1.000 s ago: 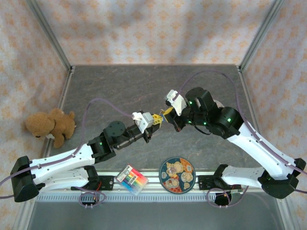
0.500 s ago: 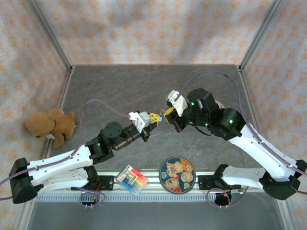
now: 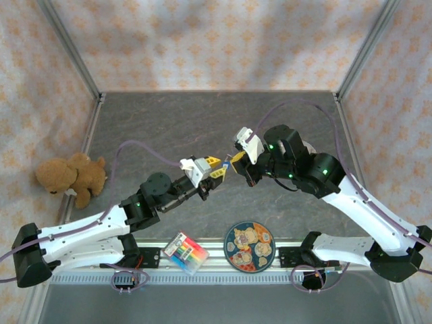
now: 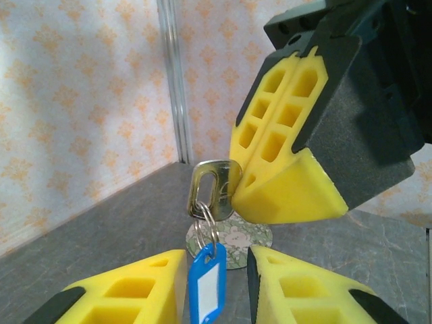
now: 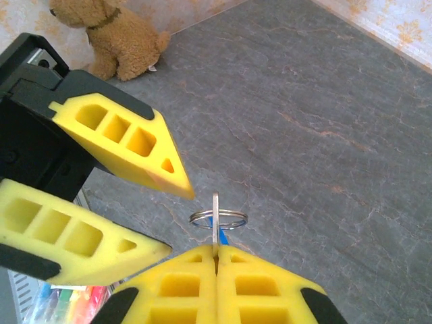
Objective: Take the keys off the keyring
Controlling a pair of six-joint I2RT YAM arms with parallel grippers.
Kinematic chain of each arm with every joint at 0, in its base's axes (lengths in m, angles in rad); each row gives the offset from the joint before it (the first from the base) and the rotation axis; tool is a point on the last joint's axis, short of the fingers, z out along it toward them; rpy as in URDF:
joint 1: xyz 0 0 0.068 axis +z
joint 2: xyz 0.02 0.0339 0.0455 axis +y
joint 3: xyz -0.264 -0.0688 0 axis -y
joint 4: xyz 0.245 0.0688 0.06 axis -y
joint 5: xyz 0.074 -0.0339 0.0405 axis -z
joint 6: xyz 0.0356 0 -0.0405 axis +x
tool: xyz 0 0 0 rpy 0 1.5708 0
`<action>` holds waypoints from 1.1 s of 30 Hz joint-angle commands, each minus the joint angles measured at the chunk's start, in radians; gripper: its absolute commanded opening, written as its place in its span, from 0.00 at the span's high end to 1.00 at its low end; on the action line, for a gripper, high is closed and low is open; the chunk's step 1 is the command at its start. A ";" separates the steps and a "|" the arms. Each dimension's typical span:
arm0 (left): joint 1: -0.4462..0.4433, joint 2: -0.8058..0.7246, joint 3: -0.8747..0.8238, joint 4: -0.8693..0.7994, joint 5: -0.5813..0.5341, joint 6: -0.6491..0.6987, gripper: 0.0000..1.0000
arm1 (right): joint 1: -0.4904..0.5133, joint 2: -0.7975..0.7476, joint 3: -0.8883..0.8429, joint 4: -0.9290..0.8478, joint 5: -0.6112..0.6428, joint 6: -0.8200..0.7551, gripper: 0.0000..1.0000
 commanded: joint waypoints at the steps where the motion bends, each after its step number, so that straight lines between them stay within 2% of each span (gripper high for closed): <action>1: -0.010 0.014 0.030 0.035 0.023 0.014 0.68 | 0.008 -0.027 -0.015 0.036 -0.012 0.012 1.00; 9: -0.010 0.046 0.056 0.040 0.043 0.012 0.77 | 0.007 -0.030 -0.023 0.035 -0.009 0.011 1.00; 17: -0.011 0.055 0.065 0.047 0.040 0.006 0.75 | 0.007 -0.029 -0.028 0.035 -0.009 0.011 1.00; 27: -0.010 0.058 0.077 0.033 0.024 0.002 0.92 | 0.008 -0.031 -0.023 0.035 -0.009 0.012 1.00; 29: -0.010 0.057 0.073 0.032 0.014 0.003 0.99 | 0.008 -0.036 -0.024 0.035 -0.007 0.014 1.00; 33: -0.011 0.053 0.068 0.034 0.004 0.002 1.00 | 0.008 -0.042 -0.022 0.030 0.001 0.014 1.00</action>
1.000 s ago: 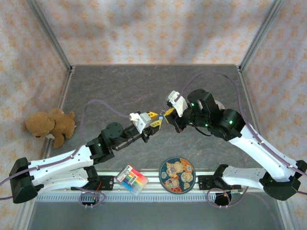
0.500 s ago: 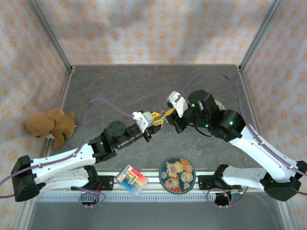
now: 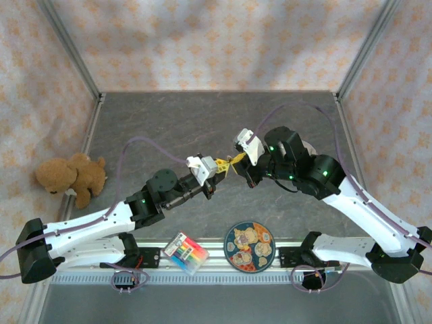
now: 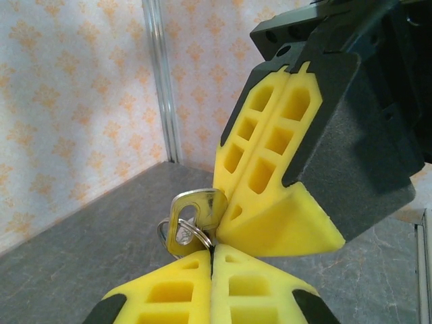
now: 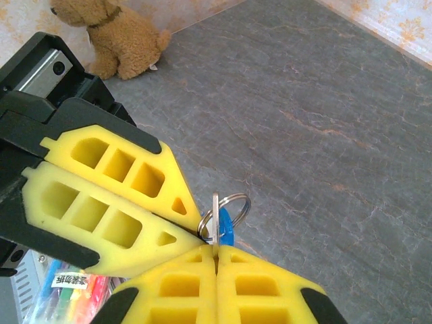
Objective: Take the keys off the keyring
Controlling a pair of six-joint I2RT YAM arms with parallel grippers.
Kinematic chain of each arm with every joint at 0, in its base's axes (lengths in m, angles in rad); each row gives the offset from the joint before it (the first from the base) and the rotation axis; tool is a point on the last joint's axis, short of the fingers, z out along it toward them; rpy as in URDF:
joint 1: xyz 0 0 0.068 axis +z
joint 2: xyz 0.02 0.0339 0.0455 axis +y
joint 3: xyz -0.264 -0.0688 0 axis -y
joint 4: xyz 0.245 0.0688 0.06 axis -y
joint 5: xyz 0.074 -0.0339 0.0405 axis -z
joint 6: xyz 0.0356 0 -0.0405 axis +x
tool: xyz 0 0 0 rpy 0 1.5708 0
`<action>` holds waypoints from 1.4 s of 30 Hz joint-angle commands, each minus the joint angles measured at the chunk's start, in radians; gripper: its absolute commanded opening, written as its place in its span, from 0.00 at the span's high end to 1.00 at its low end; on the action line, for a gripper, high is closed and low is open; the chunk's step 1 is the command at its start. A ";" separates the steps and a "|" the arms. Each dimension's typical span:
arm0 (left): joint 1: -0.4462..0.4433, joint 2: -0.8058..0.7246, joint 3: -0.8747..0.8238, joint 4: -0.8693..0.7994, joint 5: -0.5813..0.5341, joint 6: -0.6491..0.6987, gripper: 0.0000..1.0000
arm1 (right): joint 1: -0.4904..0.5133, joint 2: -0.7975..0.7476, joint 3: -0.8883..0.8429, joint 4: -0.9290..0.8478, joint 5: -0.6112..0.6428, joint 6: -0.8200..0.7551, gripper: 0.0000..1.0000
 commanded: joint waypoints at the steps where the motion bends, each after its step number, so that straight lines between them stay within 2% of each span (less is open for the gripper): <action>1: -0.011 -0.009 0.021 0.030 -0.026 0.006 1.00 | 0.008 -0.029 -0.002 0.019 0.006 0.012 1.00; 8: -0.010 -0.042 -0.017 0.055 0.007 0.014 1.00 | 0.007 -0.017 0.022 -0.003 0.058 0.052 1.00; 16: -0.010 -0.105 -0.064 0.082 0.057 0.014 1.00 | 0.006 0.018 0.024 0.010 0.038 0.098 1.00; 22: -0.012 -0.154 -0.121 0.058 0.004 -0.022 1.00 | 0.006 0.017 0.040 0.013 0.021 0.080 1.00; 23: -0.011 -0.163 -0.129 0.052 -0.011 -0.029 0.98 | 0.006 0.015 0.040 0.011 0.020 0.072 1.00; 24: -0.012 -0.170 -0.132 0.046 -0.026 -0.035 0.86 | 0.007 0.016 0.040 0.010 0.022 0.067 1.00; 25: -0.012 -0.176 -0.131 0.036 -0.043 -0.044 0.79 | 0.008 0.017 0.040 0.006 0.022 0.063 1.00; 27: -0.012 -0.180 -0.125 0.023 -0.039 -0.041 0.75 | 0.008 0.022 0.040 -0.001 0.022 0.058 1.00; 37: -0.012 -0.118 -0.070 -0.001 -0.002 -0.030 0.60 | 0.011 0.046 0.013 0.017 0.067 0.051 1.00; 42: -0.011 -0.085 -0.056 0.005 0.000 -0.032 0.58 | 0.014 0.044 0.011 0.013 0.073 0.045 1.00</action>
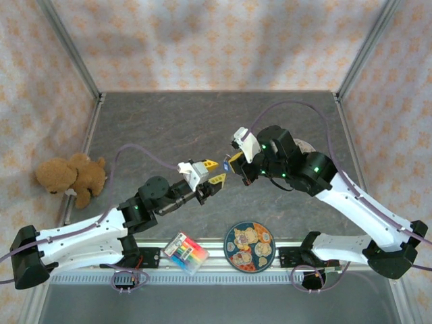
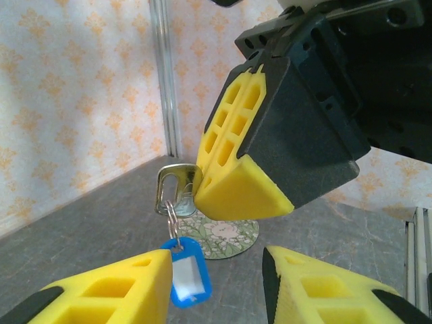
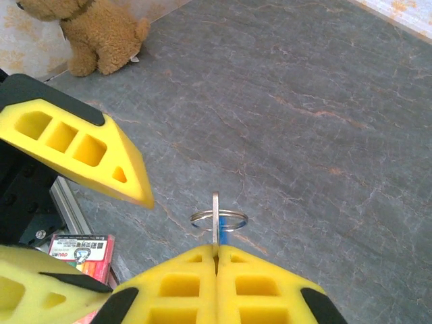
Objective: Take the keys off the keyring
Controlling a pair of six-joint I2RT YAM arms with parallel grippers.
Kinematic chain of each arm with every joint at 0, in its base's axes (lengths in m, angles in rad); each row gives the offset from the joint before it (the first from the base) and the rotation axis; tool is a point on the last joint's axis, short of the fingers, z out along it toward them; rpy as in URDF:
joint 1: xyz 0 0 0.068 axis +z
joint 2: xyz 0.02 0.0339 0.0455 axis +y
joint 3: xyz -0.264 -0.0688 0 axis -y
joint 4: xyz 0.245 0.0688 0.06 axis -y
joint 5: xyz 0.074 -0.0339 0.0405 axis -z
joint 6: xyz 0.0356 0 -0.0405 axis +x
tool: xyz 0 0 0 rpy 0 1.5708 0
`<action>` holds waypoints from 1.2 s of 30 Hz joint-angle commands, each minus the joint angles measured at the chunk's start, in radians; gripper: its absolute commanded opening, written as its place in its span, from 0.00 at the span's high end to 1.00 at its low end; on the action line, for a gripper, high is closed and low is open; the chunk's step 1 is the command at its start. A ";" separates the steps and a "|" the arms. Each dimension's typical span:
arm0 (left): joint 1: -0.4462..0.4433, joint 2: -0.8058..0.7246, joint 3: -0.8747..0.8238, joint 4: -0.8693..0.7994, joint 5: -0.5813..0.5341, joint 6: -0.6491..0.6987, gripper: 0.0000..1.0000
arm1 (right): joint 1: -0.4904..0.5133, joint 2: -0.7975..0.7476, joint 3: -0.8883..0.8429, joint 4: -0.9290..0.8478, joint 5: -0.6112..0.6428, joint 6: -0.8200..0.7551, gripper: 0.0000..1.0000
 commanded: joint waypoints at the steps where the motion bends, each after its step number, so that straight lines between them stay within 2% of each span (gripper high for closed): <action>1: -0.004 0.018 0.040 0.010 0.011 0.003 0.58 | 0.010 -0.007 0.008 0.011 0.026 -0.016 1.00; 17: -0.004 0.066 0.069 0.037 -0.049 0.010 0.59 | 0.030 -0.021 -0.009 0.021 0.011 -0.023 1.00; 29: -0.005 0.081 0.087 0.029 -0.071 0.010 0.77 | 0.038 -0.032 -0.019 0.027 -0.003 -0.027 1.00; 36: -0.004 0.086 0.091 0.021 -0.085 0.013 0.95 | 0.040 -0.048 -0.022 0.036 0.000 -0.019 1.00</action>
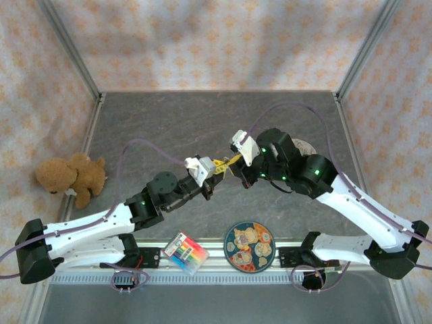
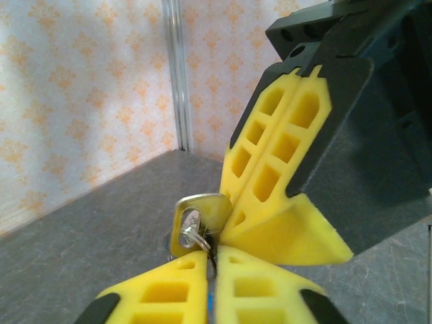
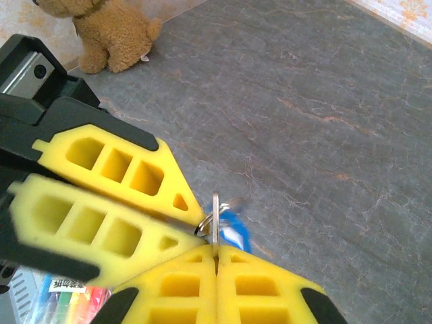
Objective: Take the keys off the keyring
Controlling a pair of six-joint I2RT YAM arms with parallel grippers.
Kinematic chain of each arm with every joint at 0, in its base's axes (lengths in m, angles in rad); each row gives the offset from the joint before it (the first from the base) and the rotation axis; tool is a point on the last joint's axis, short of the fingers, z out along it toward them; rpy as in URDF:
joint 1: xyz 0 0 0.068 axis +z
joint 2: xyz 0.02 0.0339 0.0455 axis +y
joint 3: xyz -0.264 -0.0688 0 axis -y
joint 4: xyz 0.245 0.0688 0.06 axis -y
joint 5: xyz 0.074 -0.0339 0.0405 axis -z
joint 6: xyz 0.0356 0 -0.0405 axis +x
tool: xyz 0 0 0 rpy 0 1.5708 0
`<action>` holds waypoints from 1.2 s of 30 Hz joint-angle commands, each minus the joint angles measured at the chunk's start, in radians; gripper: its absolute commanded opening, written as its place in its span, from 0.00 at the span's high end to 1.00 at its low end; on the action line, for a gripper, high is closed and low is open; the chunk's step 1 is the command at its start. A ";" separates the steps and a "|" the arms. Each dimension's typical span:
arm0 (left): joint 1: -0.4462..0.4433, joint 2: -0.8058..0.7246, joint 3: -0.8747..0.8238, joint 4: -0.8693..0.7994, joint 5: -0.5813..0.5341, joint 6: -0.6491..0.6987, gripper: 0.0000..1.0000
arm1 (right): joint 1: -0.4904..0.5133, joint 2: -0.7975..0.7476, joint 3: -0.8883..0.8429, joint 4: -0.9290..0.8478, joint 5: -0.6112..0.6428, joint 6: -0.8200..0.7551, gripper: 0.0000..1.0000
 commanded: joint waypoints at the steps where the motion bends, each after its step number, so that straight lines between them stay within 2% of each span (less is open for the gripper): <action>1: -0.004 -0.001 0.030 0.020 -0.035 0.014 0.98 | 0.011 -0.035 -0.008 0.028 -0.003 -0.004 1.00; 5: -0.004 -0.016 0.012 0.040 -0.037 0.020 1.00 | 0.011 -0.041 -0.007 0.025 0.013 0.024 1.00; 10: -0.004 -0.045 -0.027 0.092 0.016 0.033 1.00 | 0.006 -0.031 0.004 0.017 0.015 0.062 1.00; 14: -0.005 -0.065 -0.043 0.119 0.043 0.033 1.00 | -0.022 -0.027 -0.002 0.043 -0.065 0.121 1.00; 20: -0.005 -0.092 -0.069 0.152 0.069 0.037 1.00 | -0.092 -0.041 -0.029 0.138 -0.262 0.254 1.00; 24: -0.005 -0.105 -0.093 0.186 0.067 0.036 1.00 | -0.096 -0.043 -0.036 0.198 -0.355 0.347 1.00; 31: -0.004 -0.139 -0.131 0.280 0.061 0.033 1.00 | -0.096 -0.051 -0.063 0.300 -0.394 0.525 1.00; 36: -0.005 -0.176 -0.137 0.282 0.051 0.058 1.00 | -0.098 -0.051 -0.095 0.375 -0.422 0.646 1.00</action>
